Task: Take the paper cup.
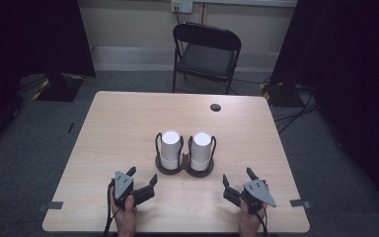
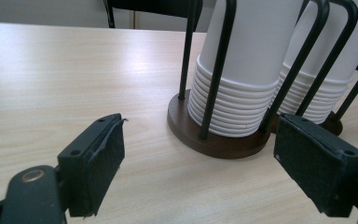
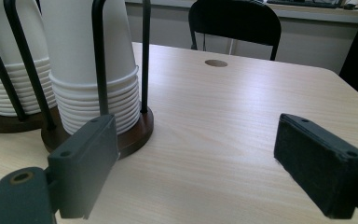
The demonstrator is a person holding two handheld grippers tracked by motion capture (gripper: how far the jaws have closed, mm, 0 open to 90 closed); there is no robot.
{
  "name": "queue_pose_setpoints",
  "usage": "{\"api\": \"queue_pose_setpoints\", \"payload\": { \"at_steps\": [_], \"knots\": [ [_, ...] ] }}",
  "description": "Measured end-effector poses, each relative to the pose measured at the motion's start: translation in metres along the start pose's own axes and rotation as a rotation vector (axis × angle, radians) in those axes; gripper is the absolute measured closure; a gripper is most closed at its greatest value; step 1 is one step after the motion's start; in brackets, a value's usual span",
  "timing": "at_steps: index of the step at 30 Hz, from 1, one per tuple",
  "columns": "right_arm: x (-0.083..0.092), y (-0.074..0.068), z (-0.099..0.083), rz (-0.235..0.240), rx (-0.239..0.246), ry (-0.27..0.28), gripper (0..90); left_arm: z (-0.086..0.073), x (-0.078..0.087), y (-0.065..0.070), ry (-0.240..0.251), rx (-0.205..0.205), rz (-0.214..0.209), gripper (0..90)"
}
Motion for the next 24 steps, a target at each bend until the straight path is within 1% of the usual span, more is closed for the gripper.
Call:
{"api": "queue_pose_setpoints", "payload": {
  "at_steps": [1,3,4,5,7,8,9,10,11,12,13,14,15,16,17,18,19,22,23,24],
  "knots": [
    [0.000,0.000,0.000,0.003,-0.004,0.000,12.9,0.000,0.000,-0.001,-0.004,0.009,-0.001,16.2],
    [0.000,0.001,0.000,0.008,-0.009,0.001,12.9,0.000,-0.001,-0.002,-0.009,0.010,-0.004,16.2],
    [0.000,0.002,0.000,0.001,-0.020,-0.002,13.0,0.001,0.000,-0.001,-0.012,0.007,-0.009,16.4],
    [0.000,0.002,0.000,0.001,-0.020,-0.002,13.0,0.001,0.000,-0.001,-0.012,0.007,-0.009,16.4],
    [-0.001,0.003,-0.001,0.004,-0.025,-0.011,13.1,0.006,0.001,0.002,0.004,-0.006,-0.038,16.3],
    [-0.001,0.003,-0.001,0.004,-0.025,-0.011,13.1,0.006,0.001,0.002,0.004,-0.006,-0.038,16.3],
    [-0.001,0.003,-0.001,0.006,-0.031,-0.012,13.1,0.008,0.001,0.005,0.007,-0.015,-0.052,16.3],
    [-0.001,0.003,-0.001,0.006,-0.031,-0.012,13.1,0.008,0.001,0.005,0.007,-0.015,-0.052,16.3],
    [-0.001,0.003,-0.001,0.003,-0.034,-0.010,13.1,0.010,0.000,0.006,0.002,-0.024,-0.060,16.3],
    [-0.001,0.003,-0.001,0.001,-0.035,-0.011,13.1,0.014,0.001,0.010,0.009,-0.026,-0.081,16.3],
    [-0.001,0.003,-0.001,0.001,-0.035,-0.011,13.1,0.014,0.001,0.010,0.009,-0.026,-0.081,16.2],
    [-0.001,0.003,-0.001,0.003,-0.035,-0.012,13.1,0.016,0.002,0.014,0.012,-0.033,-0.105,16.1],
    [-0.001,0.003,-0.001,0.004,-0.036,-0.015,13.1,0.016,0.002,0.014,0.012,-0.033,-0.105,16.1],
    [-0.002,0.003,-0.001,0.003,-0.031,-0.016,13.1,0.018,0.003,0.016,0.019,-0.045,-0.122,15.9],
    [-0.002,0.003,-0.001,0.002,-0.029,-0.019,13.1,0.018,0.003,0.016,0.019,-0.045,-0.122,15.8],
    [-0.002,0.002,-0.001,0.003,-0.027,-0.021,13.1,0.018,0.003,0.019,0.016,-0.041,-0.135,15.8],
    [-0.002,0.002,-0.001,0.003,-0.027,-0.022,13.1,0.018,0.003,0.019,0.016,-0.041,-0.135,15.7],
    [-0.001,0.003,-0.001,0.001,-0.031,-0.016,13.1,0.017,0.002,0.023,0.001,-0.032,-0.169,15.7],
    [-0.001,0.003,-0.001,0.005,-0.035,-0.016,13.1,0.019,0.003,0.025,0.005,-0.031,-0.178,15.7],
    [-0.001,0.003,-0.001,0.003,-0.037,-0.014,13.1,0.020,0.003,0.026,0.008,-0.041,-0.184,15.7]
  ]
}}
Point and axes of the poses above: each handheld gripper's, and its own axes: x roughly backward along the jaws, z roughly out of its top, y roughly to its right, the point moved 8 cm from there along -x, roughly forward along the jaws
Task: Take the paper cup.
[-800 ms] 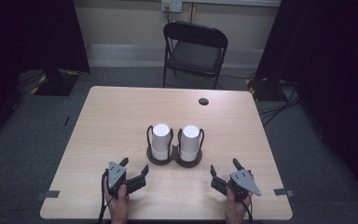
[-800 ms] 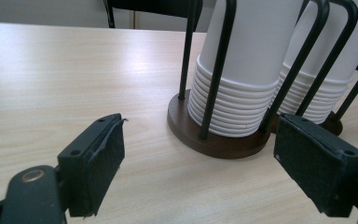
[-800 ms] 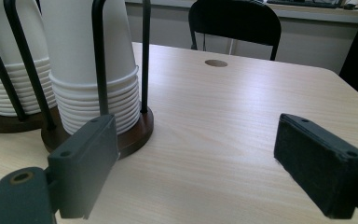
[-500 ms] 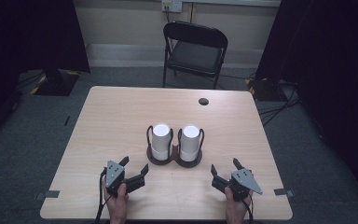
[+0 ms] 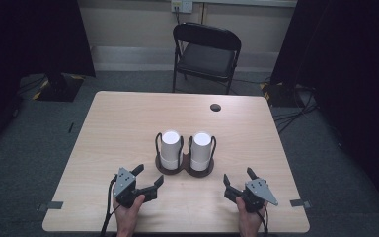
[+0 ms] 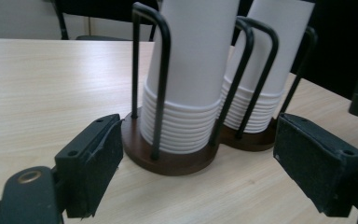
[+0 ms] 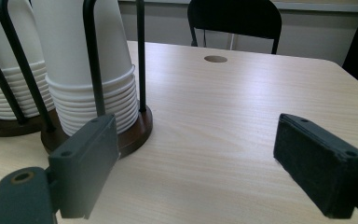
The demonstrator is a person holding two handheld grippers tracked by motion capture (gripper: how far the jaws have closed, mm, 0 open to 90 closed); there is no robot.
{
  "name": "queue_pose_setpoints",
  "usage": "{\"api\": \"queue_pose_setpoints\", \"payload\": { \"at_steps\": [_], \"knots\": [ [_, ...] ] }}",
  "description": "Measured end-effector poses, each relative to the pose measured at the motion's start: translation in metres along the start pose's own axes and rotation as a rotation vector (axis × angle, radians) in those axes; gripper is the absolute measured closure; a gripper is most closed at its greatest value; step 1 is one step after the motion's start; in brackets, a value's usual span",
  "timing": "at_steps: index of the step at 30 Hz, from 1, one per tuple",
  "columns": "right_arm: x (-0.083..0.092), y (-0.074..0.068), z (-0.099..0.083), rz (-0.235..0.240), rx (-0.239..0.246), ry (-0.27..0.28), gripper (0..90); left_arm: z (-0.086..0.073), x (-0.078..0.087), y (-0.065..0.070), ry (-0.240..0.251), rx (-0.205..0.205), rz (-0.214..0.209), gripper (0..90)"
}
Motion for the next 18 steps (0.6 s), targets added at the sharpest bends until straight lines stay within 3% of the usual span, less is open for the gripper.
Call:
{"api": "queue_pose_setpoints", "payload": {
  "at_steps": [4,9,18],
  "knots": [
    [0.000,0.000,0.000,0.003,-0.006,0.005,13.1,0.005,-0.001,0.004,0.000,-0.014,-0.010,15.6],
    [0.001,0.001,0.000,0.005,-0.006,0.008,13.2,0.009,-0.006,0.012,-0.008,-0.013,-0.083,16.0],
    [0.000,0.001,0.000,0.003,-0.008,0.008,13.5,0.018,-0.014,0.028,-0.012,-0.049,-0.129,16.2]
  ]
}}
Point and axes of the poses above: each handheld gripper's, and its own axes: x roughly backward along the jaws, z roughly out of its top, y roughly to its right, the point moved 8 cm from there along -x, roughly forward along the jaws
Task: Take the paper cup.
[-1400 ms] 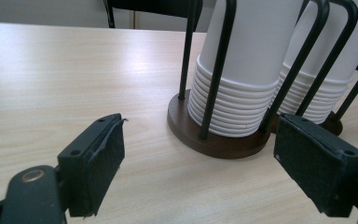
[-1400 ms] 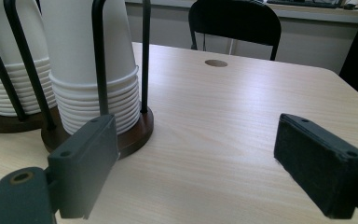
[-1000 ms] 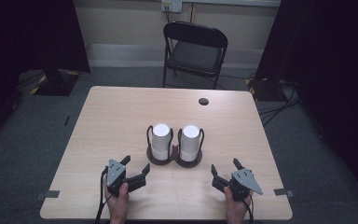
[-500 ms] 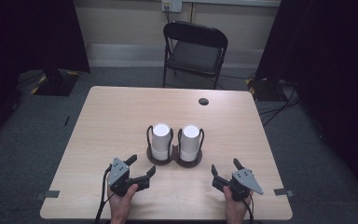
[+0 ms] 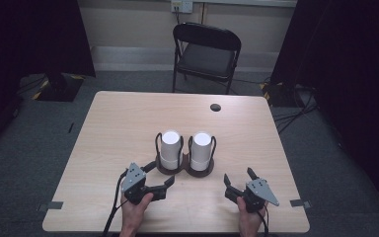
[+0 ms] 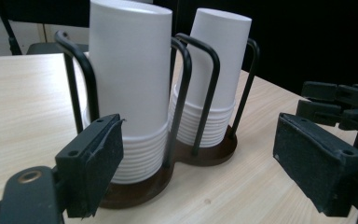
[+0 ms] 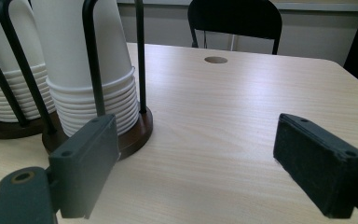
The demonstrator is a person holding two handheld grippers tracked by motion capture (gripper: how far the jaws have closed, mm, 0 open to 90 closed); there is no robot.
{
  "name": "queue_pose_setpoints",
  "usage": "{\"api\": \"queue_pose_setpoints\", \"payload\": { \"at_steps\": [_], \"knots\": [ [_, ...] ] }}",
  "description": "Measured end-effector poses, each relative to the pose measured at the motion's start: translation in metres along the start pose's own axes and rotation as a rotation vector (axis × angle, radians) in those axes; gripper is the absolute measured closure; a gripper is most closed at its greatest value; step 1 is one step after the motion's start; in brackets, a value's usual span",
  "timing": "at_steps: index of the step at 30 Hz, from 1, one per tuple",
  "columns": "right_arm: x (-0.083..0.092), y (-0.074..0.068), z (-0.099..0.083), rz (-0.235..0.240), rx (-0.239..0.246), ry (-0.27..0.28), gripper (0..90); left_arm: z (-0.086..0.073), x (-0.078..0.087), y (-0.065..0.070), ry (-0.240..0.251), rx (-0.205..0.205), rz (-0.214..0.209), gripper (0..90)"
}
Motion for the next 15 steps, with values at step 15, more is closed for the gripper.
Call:
{"api": "queue_pose_setpoints", "payload": {
  "at_steps": [15],
  "knots": [
    [0.000,-0.001,0.000,-0.002,0.006,-0.001,13.7,0.020,-0.015,0.019,-0.007,-0.075,-0.073,18.5]
  ]
}}
Point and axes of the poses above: each handheld gripper's, and its own axes: x roughly backward along the jaws, z roughly out of its top, y roughly to its right, the point moved 8 cm from there along -x, roughly forward along the jaws
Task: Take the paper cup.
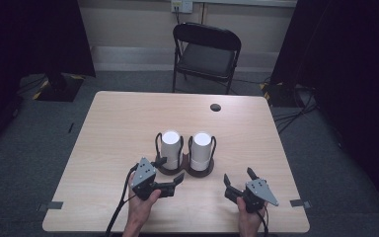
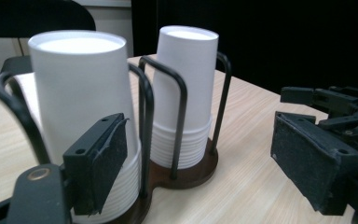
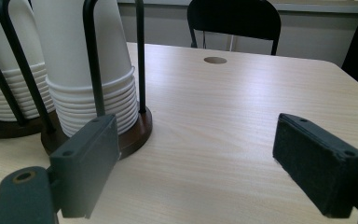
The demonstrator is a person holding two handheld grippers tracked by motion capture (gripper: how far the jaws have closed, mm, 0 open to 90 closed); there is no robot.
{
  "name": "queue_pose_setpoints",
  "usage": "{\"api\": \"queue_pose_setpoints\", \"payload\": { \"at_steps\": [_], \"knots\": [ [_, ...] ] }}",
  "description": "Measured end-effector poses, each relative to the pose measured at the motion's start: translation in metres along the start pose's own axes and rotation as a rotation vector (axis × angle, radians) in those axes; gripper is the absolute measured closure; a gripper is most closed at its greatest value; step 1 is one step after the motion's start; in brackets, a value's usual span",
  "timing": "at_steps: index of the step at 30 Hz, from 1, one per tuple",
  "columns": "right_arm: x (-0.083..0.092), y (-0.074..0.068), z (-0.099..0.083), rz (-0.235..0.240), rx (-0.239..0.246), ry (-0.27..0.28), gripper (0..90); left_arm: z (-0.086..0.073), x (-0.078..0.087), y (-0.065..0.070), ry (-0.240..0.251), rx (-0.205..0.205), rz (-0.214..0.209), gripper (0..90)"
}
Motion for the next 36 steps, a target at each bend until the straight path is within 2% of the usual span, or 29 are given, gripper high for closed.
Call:
{"api": "queue_pose_setpoints", "payload": {
  "at_steps": [4,6,10,11,22,36],
  "knots": [
    [0.000,0.000,0.000,0.002,0.000,-0.002,13.7,0.004,-0.003,0.004,-0.001,-0.009,0.007,21.2],
    [0.000,0.000,0.000,0.001,0.002,-0.003,13.7,0.007,-0.006,0.006,-0.018,-0.040,0.025,23.8],
    [0.000,0.000,0.000,0.002,0.000,-0.002,13.8,0.012,-0.008,0.008,-0.018,-0.052,0.002,24.7],
    [0.000,0.000,0.000,0.001,0.002,-0.003,13.8,0.016,-0.008,0.010,-0.007,-0.060,-0.016,25.2],
    [0.000,0.000,0.000,-0.001,-0.002,-0.003,13.5,0.028,-0.021,0.012,-0.019,-0.094,-0.052,25.9],
    [0.000,0.000,0.000,0.000,0.000,-0.004,13.4,0.054,-0.042,0.009,-0.003,-0.087,-0.081,22.9]
  ]
}}
Point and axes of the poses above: each handheld gripper's, and its own axes: x roughly backward along the jaws, z roughly out of its top, y roughly to its right, the point moved 8 cm from there along -x, roughly forward along the jaws
